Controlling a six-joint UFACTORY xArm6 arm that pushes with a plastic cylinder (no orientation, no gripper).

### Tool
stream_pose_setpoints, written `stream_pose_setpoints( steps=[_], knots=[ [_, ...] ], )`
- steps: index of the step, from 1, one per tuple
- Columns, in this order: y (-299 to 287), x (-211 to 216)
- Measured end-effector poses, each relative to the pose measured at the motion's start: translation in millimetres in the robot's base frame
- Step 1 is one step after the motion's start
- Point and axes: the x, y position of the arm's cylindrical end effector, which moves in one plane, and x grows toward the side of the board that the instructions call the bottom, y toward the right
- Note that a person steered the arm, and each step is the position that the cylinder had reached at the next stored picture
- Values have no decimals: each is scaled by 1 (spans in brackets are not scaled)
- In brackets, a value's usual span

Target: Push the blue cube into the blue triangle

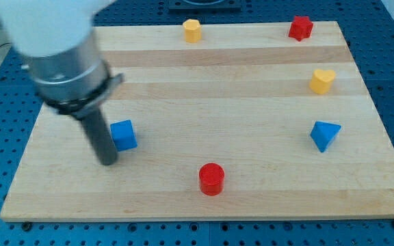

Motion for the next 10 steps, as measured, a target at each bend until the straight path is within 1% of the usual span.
stream_pose_setpoints(
  steps=[1, 2, 3, 4, 5, 6, 7, 9, 10],
  knots=[
    [-77, 3],
    [-96, -15],
    [-30, -36],
    [71, -39],
    [148, -42],
    [159, -44],
    [207, -44],
    [226, -77],
    [277, -72]
  ],
)
